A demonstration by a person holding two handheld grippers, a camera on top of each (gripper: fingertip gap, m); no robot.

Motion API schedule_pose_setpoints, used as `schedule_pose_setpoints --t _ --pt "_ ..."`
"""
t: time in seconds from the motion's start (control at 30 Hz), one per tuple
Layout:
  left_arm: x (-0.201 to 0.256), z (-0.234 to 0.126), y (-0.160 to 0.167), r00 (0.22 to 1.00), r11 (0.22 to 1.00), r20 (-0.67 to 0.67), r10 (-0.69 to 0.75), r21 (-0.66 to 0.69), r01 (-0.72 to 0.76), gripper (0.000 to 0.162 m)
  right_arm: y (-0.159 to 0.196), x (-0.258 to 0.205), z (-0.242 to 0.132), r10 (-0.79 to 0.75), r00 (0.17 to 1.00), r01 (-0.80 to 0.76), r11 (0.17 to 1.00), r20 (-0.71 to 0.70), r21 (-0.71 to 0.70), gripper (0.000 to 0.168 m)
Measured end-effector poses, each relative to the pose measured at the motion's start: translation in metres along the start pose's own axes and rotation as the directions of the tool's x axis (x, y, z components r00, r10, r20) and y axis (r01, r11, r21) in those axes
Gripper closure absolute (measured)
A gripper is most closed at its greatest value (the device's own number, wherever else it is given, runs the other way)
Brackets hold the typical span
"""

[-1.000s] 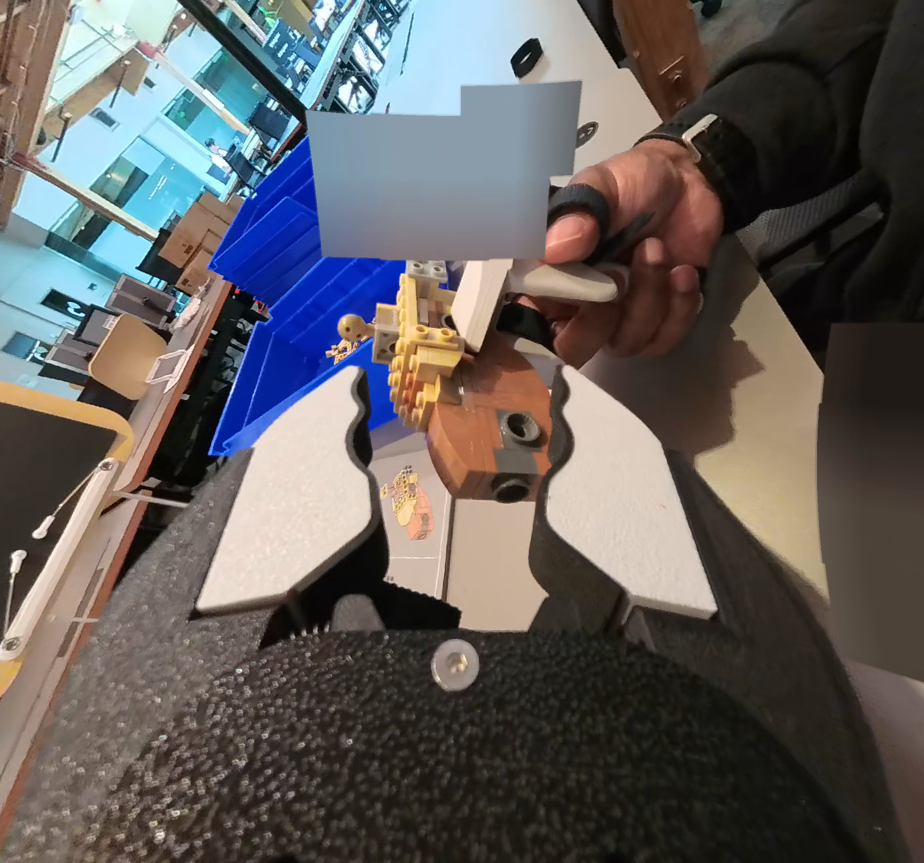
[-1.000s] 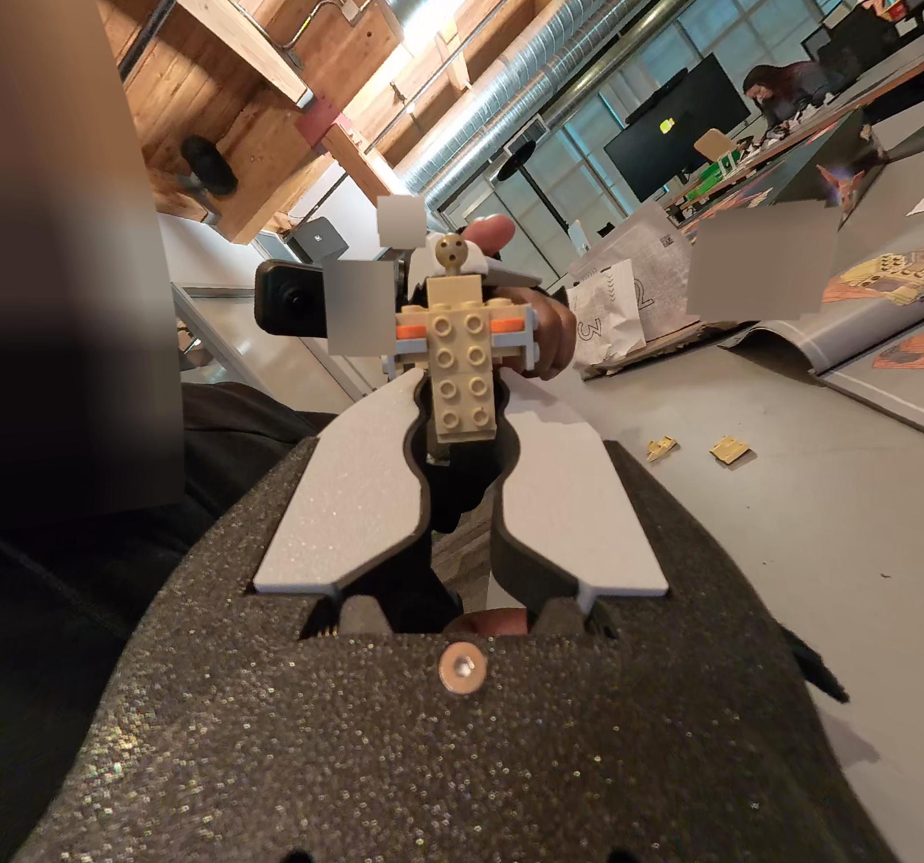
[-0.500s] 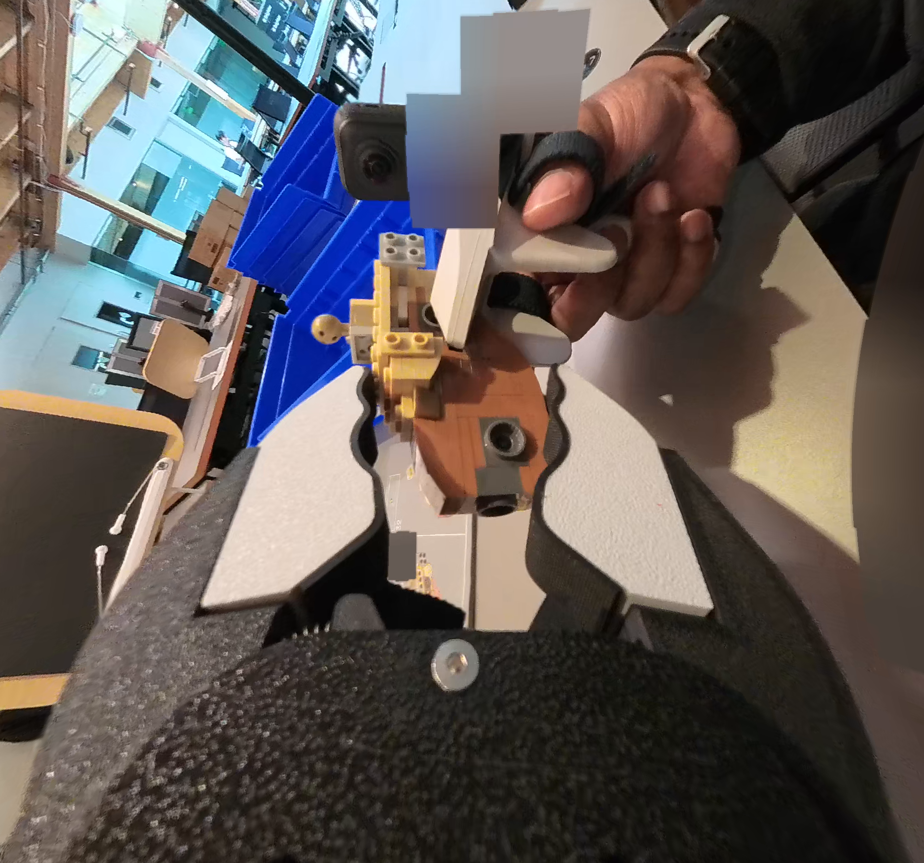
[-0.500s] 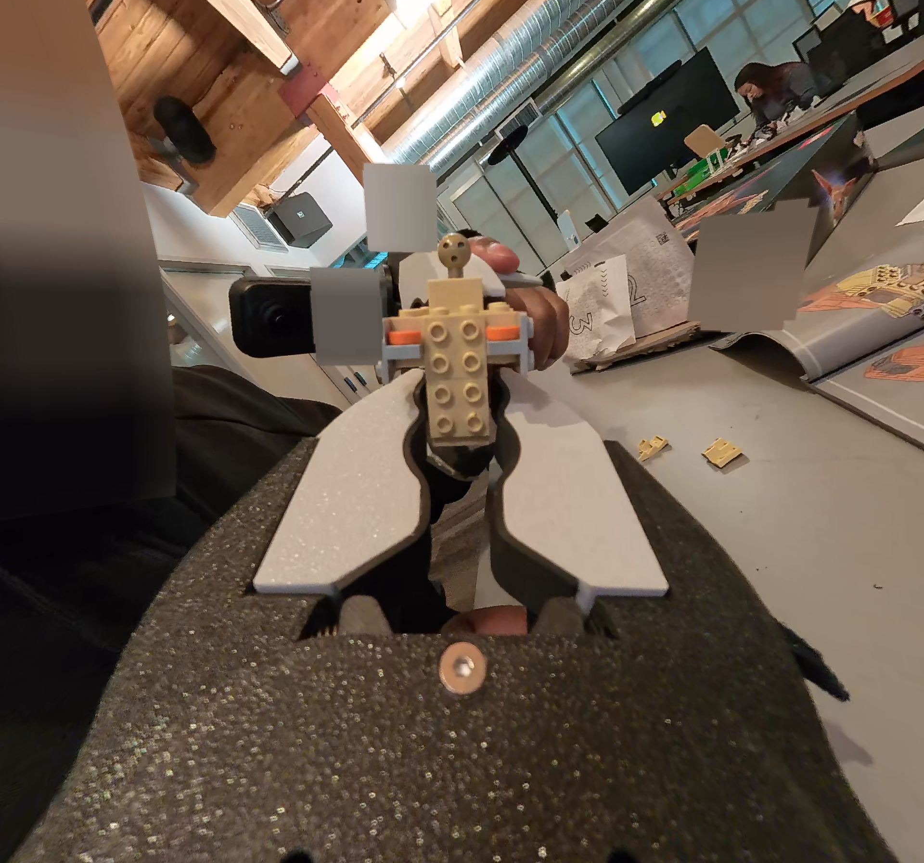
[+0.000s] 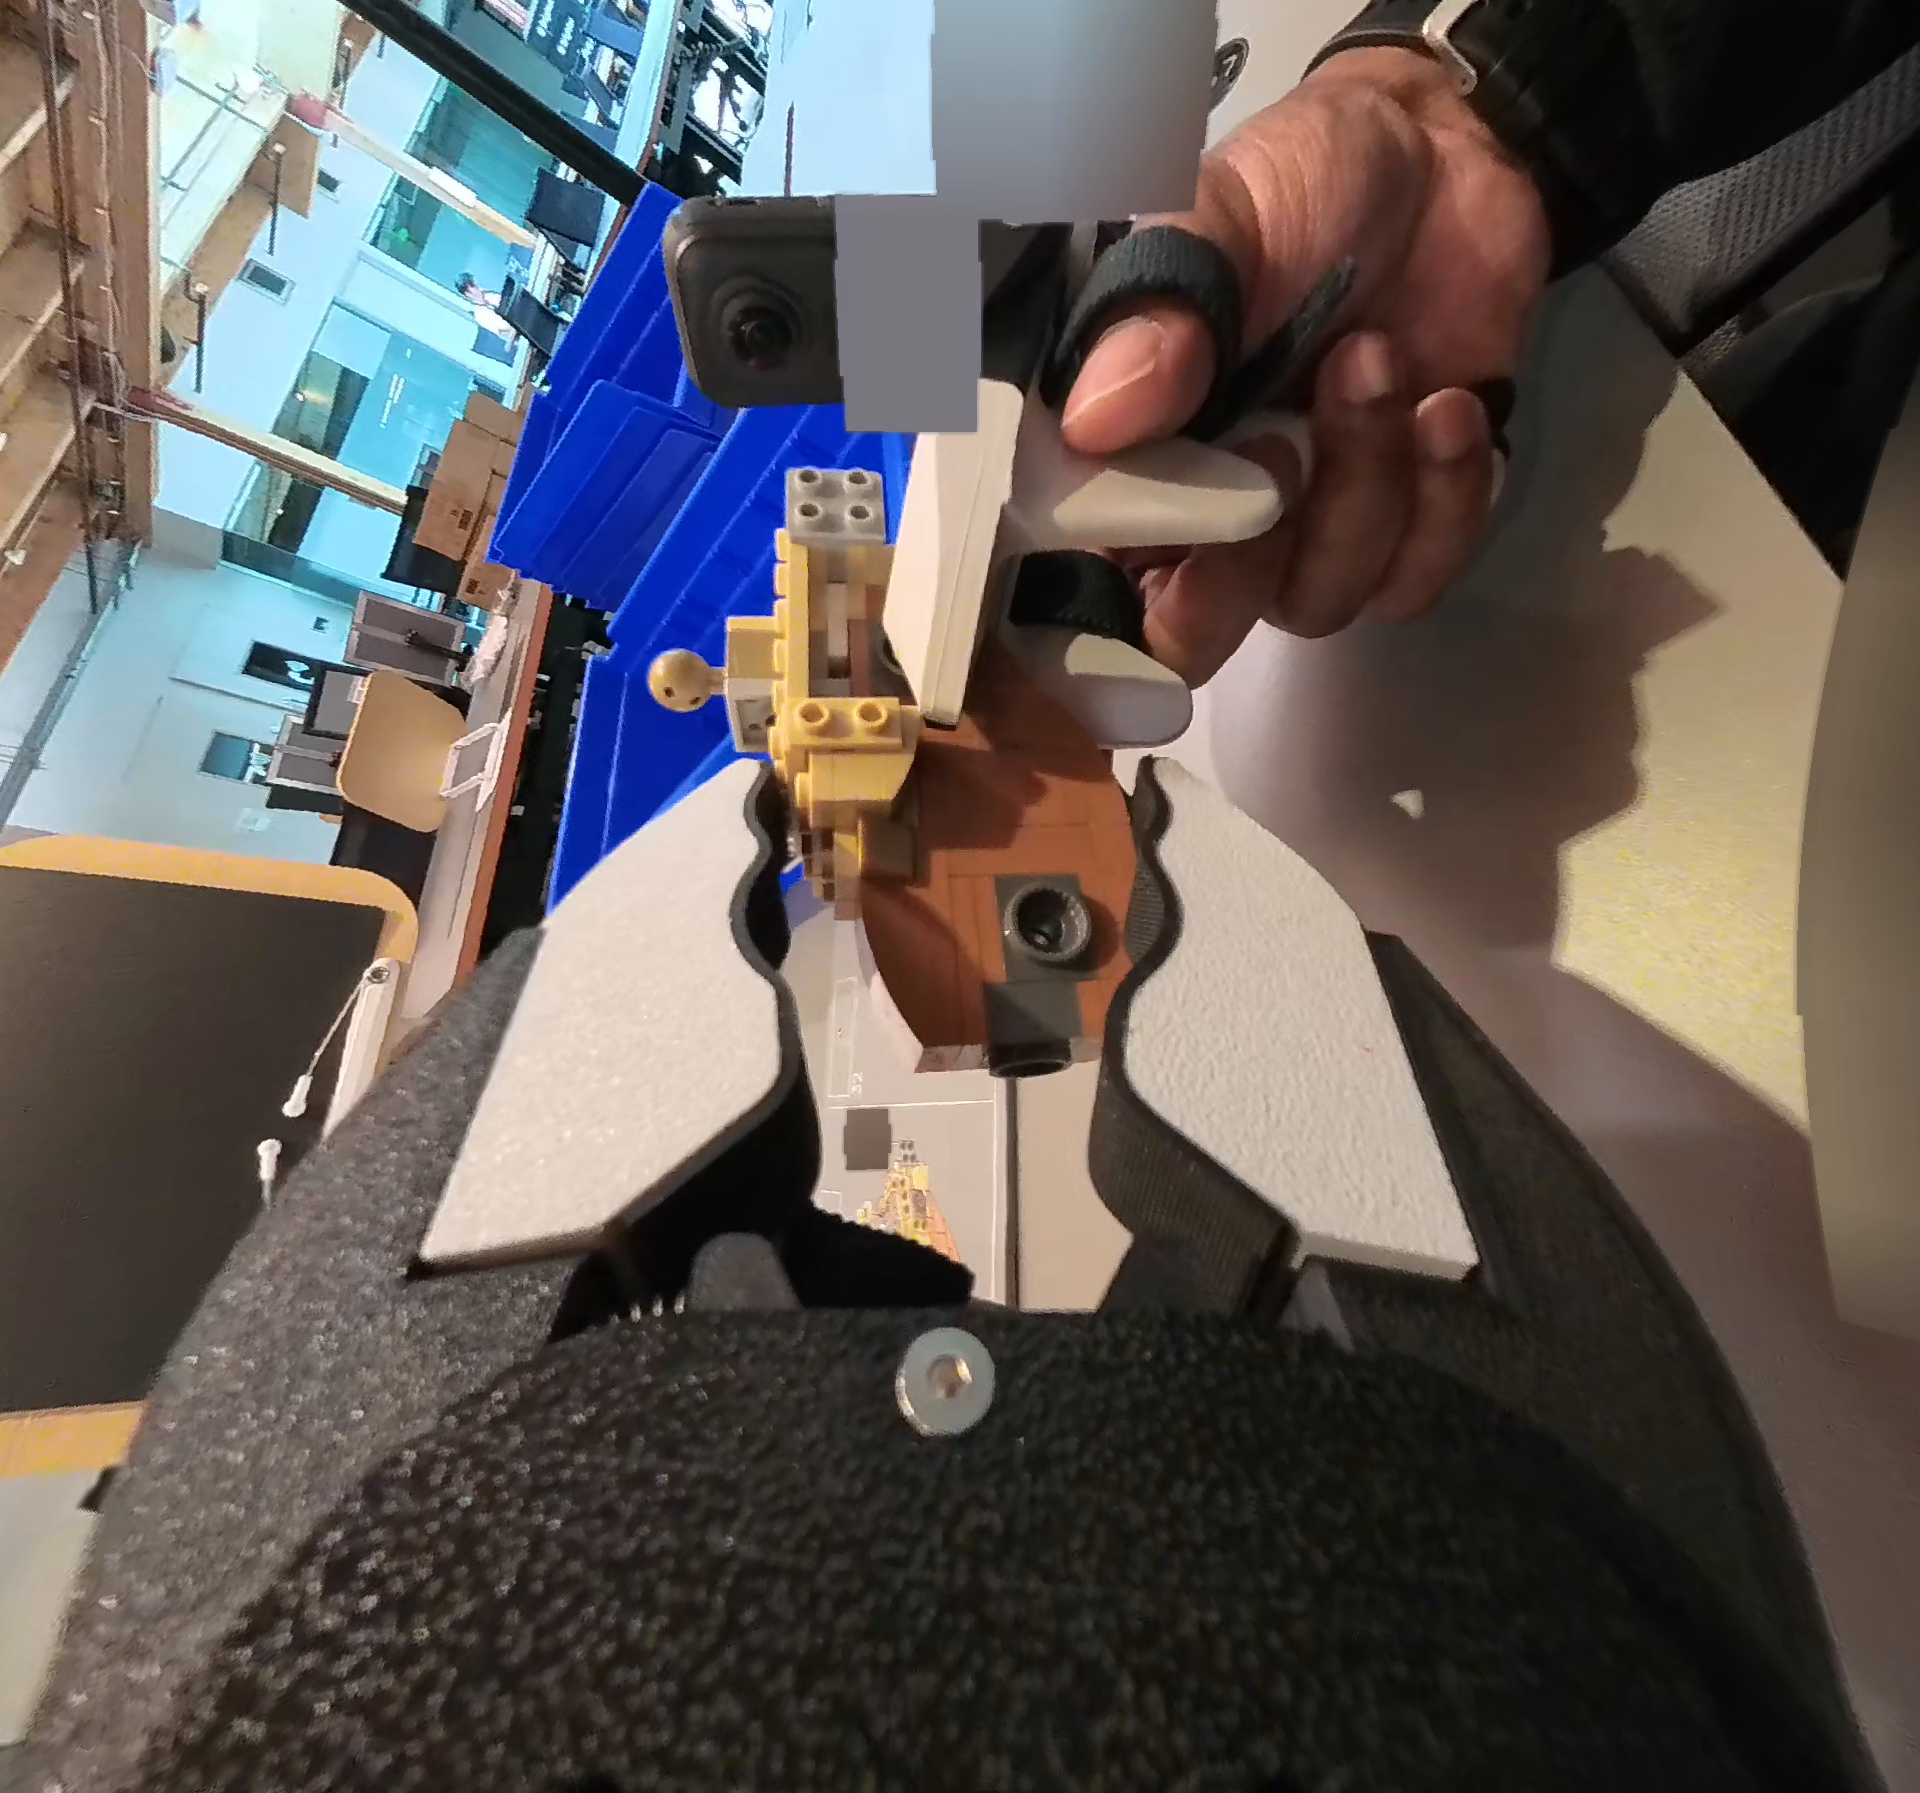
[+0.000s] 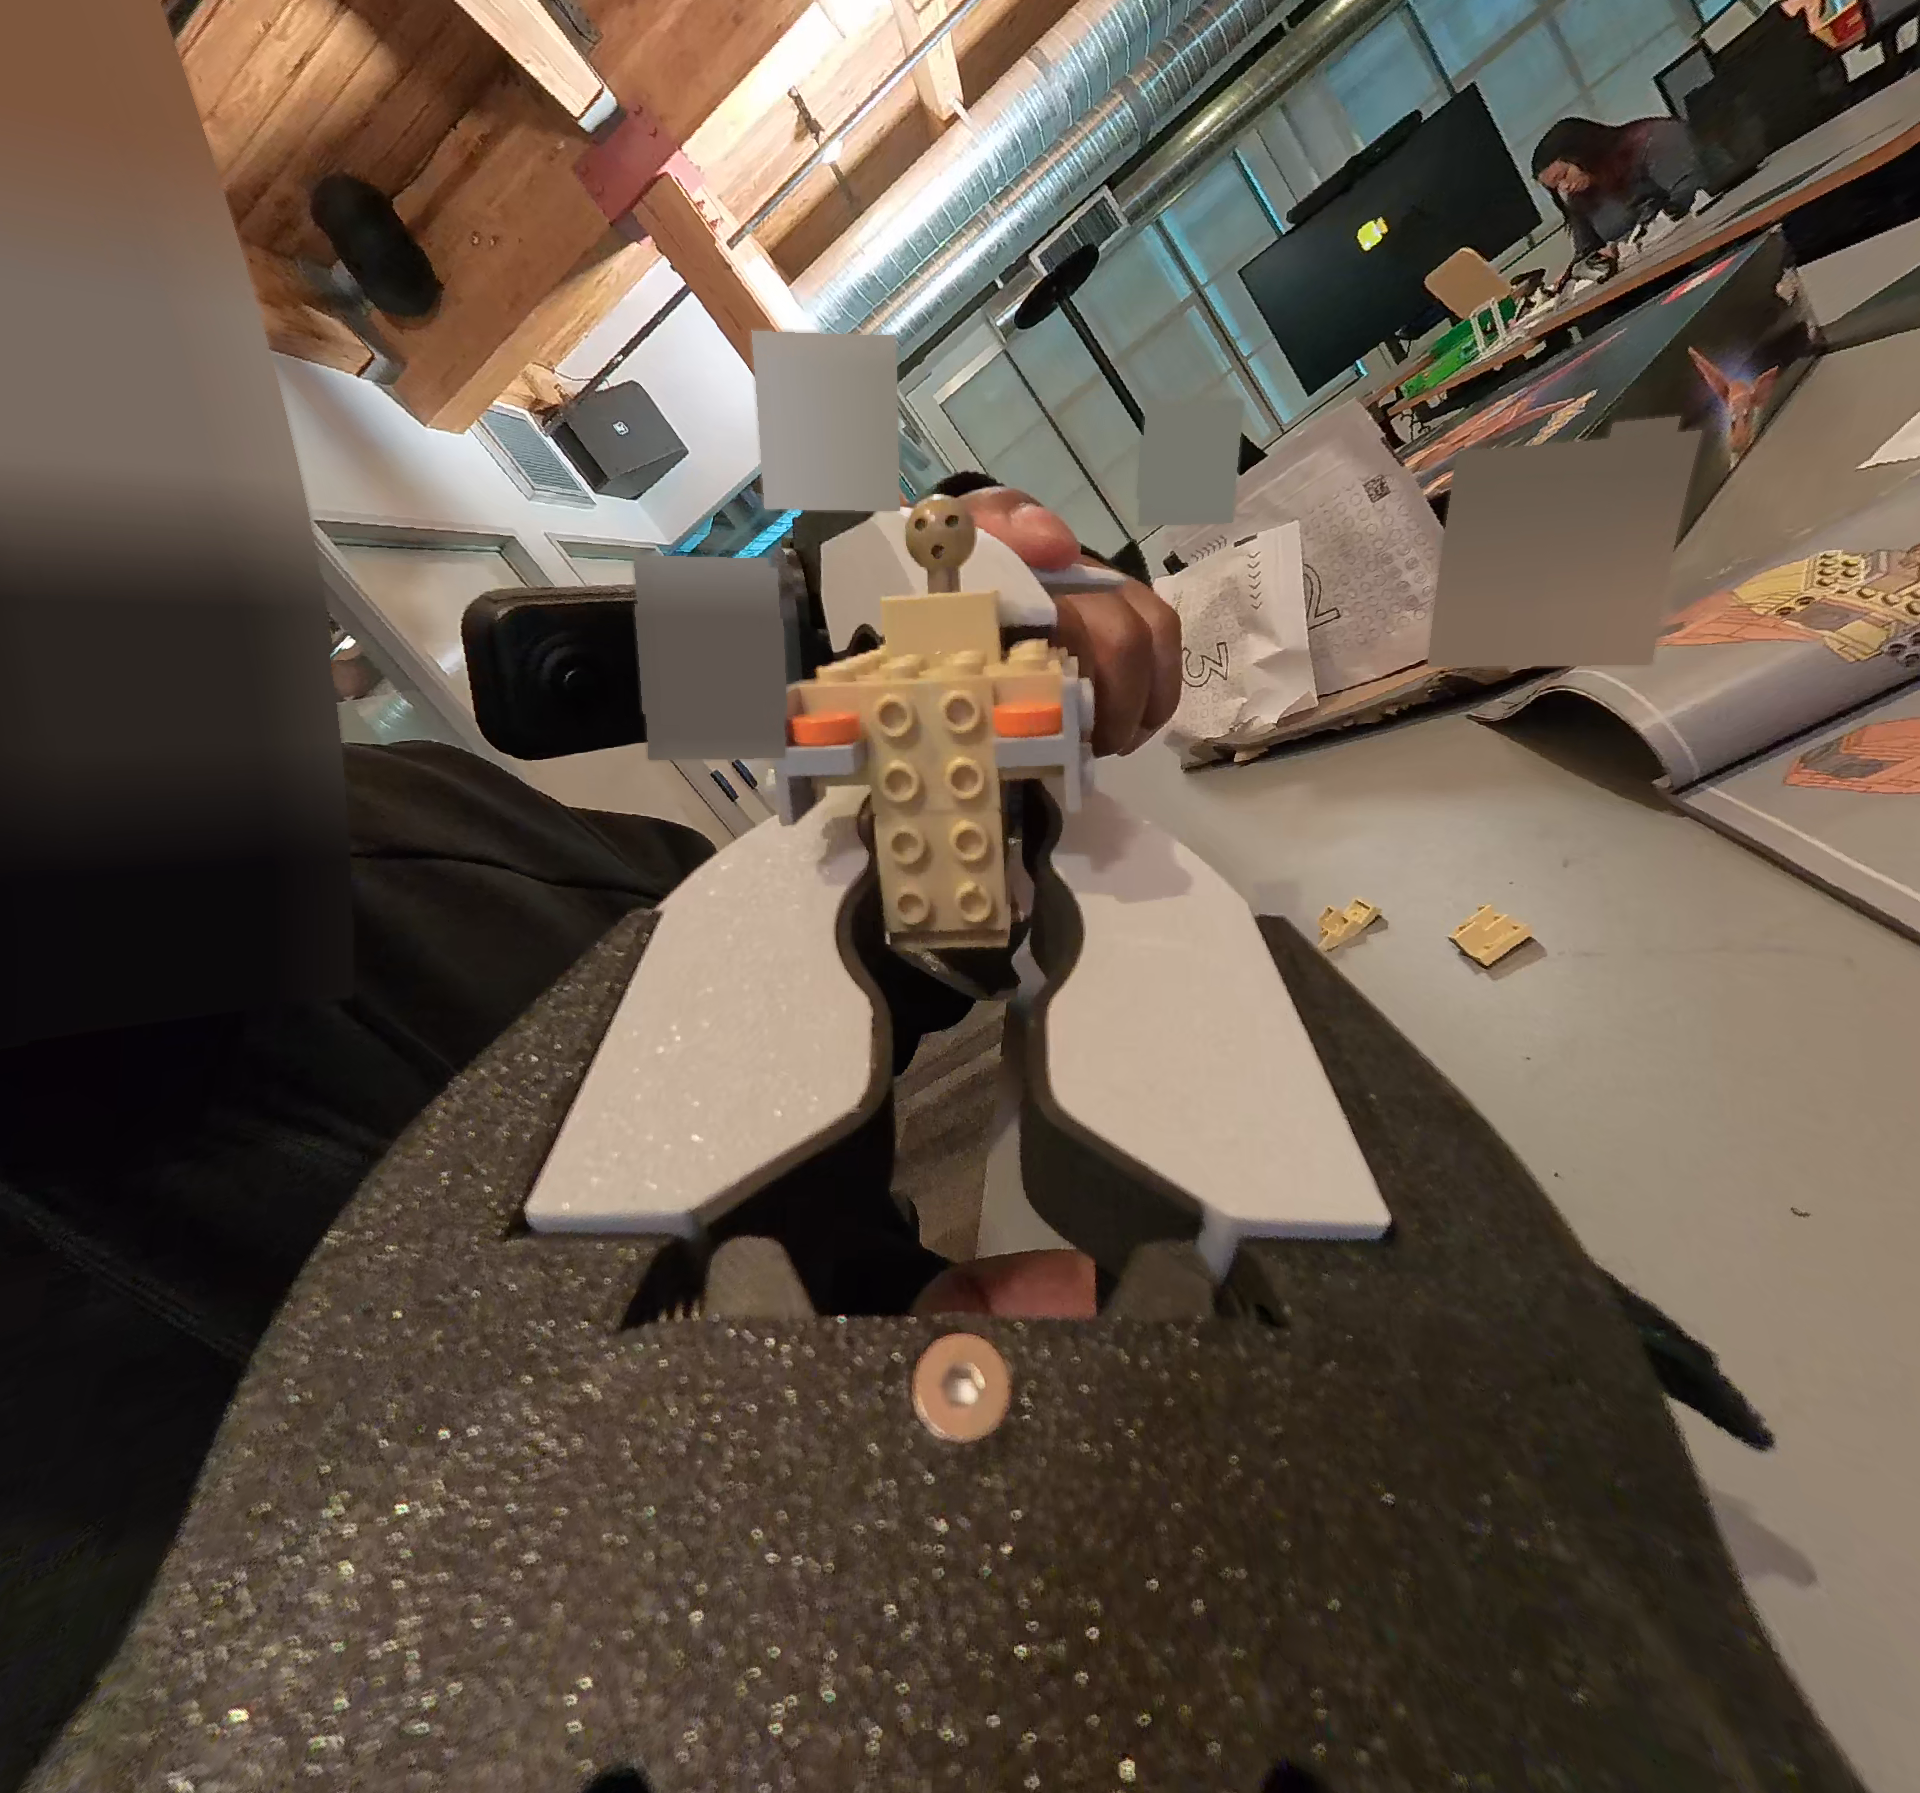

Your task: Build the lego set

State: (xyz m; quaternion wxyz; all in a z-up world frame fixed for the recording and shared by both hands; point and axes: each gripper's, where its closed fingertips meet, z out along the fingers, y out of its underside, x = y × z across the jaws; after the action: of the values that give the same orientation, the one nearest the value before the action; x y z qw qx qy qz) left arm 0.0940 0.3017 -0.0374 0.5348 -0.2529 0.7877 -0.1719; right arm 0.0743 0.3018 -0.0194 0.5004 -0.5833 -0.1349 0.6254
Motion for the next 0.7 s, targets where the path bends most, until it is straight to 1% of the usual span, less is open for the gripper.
schedule_pose_setpoints --t 0.1,0.2,0.27,0.33,0.5,0.7 --pt "-0.002 0.002 0.001 1.0 1.0 0.015 -0.018 -0.013 0.018 0.098 -0.003 0.002 -0.001 0.026 1.0 -0.026 0.999 0.015 0.023 0.145" --pt "-0.009 -0.001 -0.004 0.997 0.998 0.066 -0.048 0.049 0.045 0.1 -0.008 0.002 -0.004 0.06 0.997 -0.062 0.997 0.042 0.052 0.146" --pt "-0.009 -0.006 -0.005 0.996 0.995 0.054 -0.065 0.082 0.061 0.1 -0.007 0.002 -0.005 0.085 0.995 -0.088 0.995 0.056 0.052 0.146" --pt "-0.008 -0.009 -0.007 0.998 0.994 0.053 -0.045 0.1 0.04 0.098 -0.005 0.001 -0.004 0.088 0.994 -0.09 0.995 0.057 0.035 0.146" --pt "-0.002 -0.011 -0.015 0.999 0.991 0.024 0.022 0.129 -0.025 0.103 -0.001 -0.001 -0.001 0.06 0.997 -0.06 0.998 0.048 -0.004 0.146" --pt "0.0 -0.014 -0.015 0.997 0.988 0.018 0.069 0.137 -0.071 0.103 0.003 -0.002 0.001 0.041 0.998 -0.04 0.999 0.037 -0.034 0.146"
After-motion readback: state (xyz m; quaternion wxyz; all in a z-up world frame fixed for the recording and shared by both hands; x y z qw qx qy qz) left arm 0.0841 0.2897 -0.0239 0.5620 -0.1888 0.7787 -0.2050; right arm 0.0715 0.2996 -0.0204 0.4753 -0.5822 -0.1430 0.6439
